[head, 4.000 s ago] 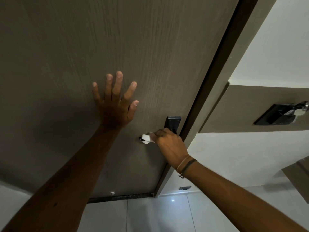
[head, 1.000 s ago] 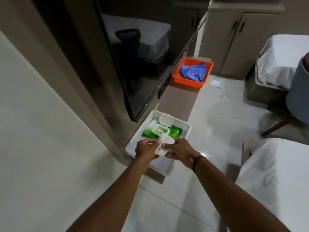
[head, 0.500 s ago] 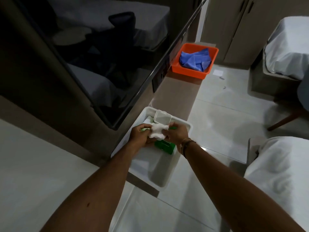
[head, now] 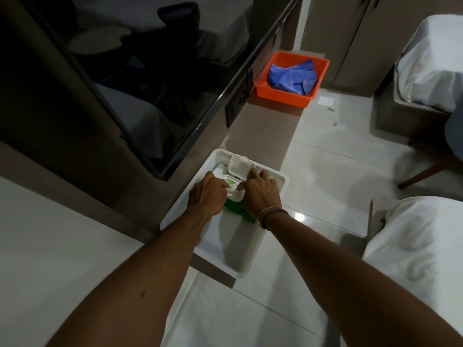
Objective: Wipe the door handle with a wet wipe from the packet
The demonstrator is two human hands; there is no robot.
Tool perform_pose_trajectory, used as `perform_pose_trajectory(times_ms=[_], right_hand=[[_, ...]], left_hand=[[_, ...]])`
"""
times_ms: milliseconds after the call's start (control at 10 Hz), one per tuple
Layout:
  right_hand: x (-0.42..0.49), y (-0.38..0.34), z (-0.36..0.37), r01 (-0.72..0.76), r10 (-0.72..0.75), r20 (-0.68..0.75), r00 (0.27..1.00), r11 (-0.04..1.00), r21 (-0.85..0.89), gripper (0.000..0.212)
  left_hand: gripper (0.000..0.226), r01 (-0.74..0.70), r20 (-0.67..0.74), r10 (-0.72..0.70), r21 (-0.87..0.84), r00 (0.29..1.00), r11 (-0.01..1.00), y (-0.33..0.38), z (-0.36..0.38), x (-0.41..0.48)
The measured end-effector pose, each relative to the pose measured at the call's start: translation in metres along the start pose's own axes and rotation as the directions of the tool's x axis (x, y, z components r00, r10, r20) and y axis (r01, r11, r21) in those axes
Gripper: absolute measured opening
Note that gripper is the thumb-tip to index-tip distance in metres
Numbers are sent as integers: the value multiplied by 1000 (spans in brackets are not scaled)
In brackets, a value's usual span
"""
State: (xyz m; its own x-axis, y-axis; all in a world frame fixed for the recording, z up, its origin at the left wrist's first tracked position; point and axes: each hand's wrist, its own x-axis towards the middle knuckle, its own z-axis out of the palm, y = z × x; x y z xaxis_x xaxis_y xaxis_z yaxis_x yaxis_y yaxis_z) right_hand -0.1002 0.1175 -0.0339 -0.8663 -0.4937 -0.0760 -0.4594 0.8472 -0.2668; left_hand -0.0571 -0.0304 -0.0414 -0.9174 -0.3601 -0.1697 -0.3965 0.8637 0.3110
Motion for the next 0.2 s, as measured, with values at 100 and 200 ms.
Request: perform_pose_trajectory(times_ms=[100, 200], right_hand=[[-4, -4, -1, -32, 33, 23, 999, 999, -27, 40], [-11, -9, -8, -78, 79, -36, 996, 996, 30, 40]], left_hand=[[30, -7, 18, 7, 2, 1000, 1000, 0, 0, -7], [36, -22, -73, 25, 38, 997, 999, 3, -11, -17]])
